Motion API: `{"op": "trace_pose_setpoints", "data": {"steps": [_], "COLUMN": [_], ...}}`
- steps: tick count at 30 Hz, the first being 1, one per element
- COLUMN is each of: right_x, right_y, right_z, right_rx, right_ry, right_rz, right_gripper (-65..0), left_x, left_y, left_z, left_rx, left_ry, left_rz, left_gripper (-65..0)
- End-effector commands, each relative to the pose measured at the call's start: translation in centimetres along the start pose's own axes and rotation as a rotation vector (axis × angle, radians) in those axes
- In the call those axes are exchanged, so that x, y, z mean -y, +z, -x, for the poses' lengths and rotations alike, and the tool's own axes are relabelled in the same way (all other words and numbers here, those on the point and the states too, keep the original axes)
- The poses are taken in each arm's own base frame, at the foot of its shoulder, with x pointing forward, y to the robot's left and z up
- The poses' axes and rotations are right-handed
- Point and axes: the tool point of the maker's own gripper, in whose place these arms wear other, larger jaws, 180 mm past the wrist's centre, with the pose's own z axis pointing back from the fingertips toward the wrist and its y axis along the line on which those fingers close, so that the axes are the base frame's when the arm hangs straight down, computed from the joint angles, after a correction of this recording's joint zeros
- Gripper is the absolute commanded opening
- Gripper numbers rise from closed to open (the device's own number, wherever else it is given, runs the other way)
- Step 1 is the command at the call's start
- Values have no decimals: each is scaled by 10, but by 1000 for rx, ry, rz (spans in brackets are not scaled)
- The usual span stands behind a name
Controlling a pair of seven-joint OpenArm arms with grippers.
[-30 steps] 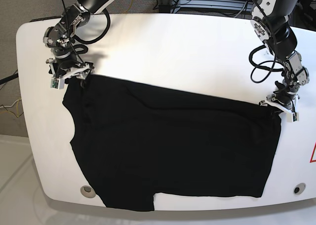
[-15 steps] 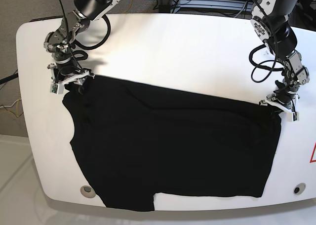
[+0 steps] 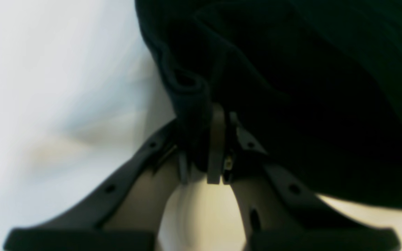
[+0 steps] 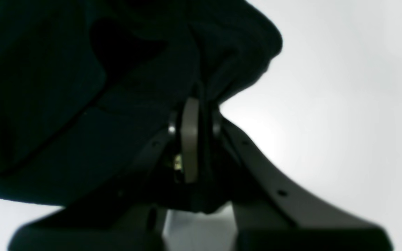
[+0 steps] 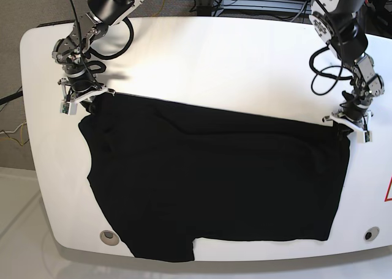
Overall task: Fold the T-shirt properly
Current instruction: 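Pull both held shoulder corners toward the robot, dragging the black shirt, then drag both corners further toward the robot and spread them apart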
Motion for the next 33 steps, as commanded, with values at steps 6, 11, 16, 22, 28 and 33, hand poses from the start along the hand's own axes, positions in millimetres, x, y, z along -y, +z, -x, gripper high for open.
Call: {"op": "trace_pose_setpoints", "data": {"steps": [6,11,16,22,28,33], "right_x": [12,17,25,33,39,48], "right_y": [7,16,26,41,52,66], "right_z": [-4,5,4,9,24,32], "right_rx": [-8,-25,-20,-29,-63,-81], "right_ry": [42,55,76,107,121,136], "right_rz": [31,41,66,91,107,133], "right_gripper": [-627,-627,-627,-627,-627,-627], "left_x": [-5,0,-3,0,-4,-9], "left_y": [33,52,71,84,99,110], "left_z": [35,47,62,79,95,108], "left_rx": [-109,-113,-161,-188,-227,-261], "left_ry": [-106,-139,-176,-180,-195,-200], "left_rz": [-57,-77,-94,-99,-108,-116], "left_gripper": [-589,-589,-589,-589,-589,-589]}}
